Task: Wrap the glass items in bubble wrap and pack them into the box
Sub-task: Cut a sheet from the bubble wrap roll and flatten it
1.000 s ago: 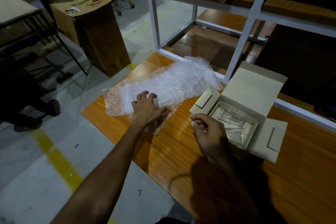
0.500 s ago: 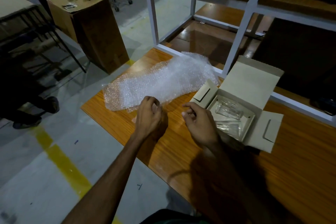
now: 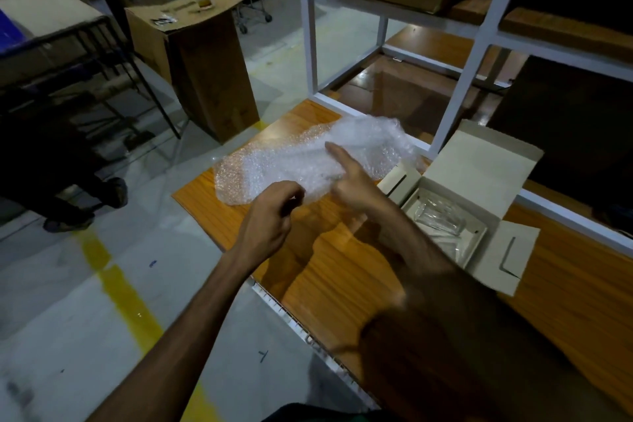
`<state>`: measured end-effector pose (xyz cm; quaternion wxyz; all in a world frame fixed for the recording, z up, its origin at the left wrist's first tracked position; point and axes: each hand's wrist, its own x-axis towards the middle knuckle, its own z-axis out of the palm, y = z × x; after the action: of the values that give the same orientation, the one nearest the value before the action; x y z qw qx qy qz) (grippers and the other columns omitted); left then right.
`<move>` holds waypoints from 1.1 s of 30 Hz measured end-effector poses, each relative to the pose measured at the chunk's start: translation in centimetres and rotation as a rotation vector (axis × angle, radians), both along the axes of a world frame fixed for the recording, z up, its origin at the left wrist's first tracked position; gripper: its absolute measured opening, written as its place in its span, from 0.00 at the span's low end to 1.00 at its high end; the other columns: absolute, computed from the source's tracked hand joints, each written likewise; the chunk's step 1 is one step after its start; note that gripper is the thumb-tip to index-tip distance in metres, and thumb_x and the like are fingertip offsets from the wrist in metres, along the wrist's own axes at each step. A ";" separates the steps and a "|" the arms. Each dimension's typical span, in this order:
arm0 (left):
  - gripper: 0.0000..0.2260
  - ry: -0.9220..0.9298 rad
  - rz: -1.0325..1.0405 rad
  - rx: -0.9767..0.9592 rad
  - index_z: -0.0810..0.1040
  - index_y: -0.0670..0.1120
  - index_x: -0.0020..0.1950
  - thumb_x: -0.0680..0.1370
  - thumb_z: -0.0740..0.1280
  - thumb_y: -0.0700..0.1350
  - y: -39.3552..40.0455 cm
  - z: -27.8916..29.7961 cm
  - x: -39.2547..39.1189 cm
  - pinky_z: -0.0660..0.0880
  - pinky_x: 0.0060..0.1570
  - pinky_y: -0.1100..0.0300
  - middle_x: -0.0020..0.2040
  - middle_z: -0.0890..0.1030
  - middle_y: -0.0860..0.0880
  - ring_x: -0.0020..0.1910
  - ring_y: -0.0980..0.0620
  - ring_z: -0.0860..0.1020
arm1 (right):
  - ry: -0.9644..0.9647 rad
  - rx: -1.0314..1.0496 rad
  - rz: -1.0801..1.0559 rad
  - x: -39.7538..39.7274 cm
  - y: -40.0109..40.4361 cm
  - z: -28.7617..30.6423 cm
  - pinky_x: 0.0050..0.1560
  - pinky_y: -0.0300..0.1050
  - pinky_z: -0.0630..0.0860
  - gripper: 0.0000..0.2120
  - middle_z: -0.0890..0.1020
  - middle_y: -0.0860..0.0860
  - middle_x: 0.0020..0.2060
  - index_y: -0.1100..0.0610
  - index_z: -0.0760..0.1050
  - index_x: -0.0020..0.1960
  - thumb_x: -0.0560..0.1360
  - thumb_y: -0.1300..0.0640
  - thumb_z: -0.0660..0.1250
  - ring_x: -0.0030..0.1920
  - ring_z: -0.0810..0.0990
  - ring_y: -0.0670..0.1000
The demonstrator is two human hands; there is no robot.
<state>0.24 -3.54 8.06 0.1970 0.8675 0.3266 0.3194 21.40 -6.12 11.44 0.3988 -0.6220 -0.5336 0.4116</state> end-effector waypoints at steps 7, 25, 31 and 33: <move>0.08 0.137 0.074 0.176 0.81 0.41 0.52 0.80 0.67 0.29 1.2 0.9 -3.9 0.78 0.48 0.44 0.51 0.83 0.45 0.52 0.45 0.79 | 0.175 0.045 -0.233 1.4 0.4 1.8 0.48 0.51 0.80 0.40 0.69 0.52 0.77 0.47 0.61 0.83 0.77 0.76 0.61 0.50 0.82 0.49; 0.08 0.026 0.144 0.394 0.85 0.39 0.59 0.81 0.71 0.36 2.5 1.8 -4.5 0.84 0.47 0.48 0.59 0.87 0.41 0.50 0.41 0.86 | -0.416 0.162 -0.644 -2.3 -17.5 2.6 0.62 0.55 0.75 0.46 0.65 0.56 0.77 0.36 0.38 0.83 0.82 0.53 0.68 0.64 0.68 0.48; 0.10 0.057 0.015 0.318 0.83 0.37 0.62 0.82 0.69 0.36 0.2 -1.3 -3.0 0.85 0.45 0.42 0.62 0.85 0.39 0.48 0.39 0.87 | -0.775 0.062 -0.809 -3.4 -25.1 -2.4 0.67 0.65 0.71 0.48 0.79 0.59 0.54 0.46 0.35 0.85 0.80 0.47 0.67 0.59 0.76 0.63; 0.11 0.077 -0.011 0.305 0.81 0.38 0.65 0.82 0.69 0.36 -0.8 -2.4 -2.7 0.84 0.44 0.43 0.60 0.85 0.38 0.48 0.38 0.86 | -0.826 0.080 -0.798 -3.6 -27.5 -4.0 0.69 0.65 0.70 0.47 0.81 0.57 0.54 0.50 0.37 0.85 0.79 0.48 0.66 0.57 0.78 0.60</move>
<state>-2.42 -4.32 5.69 0.0517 0.9007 0.2770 0.3307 17.83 -33.65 7.43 0.3052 -0.8687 -0.3840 -0.0684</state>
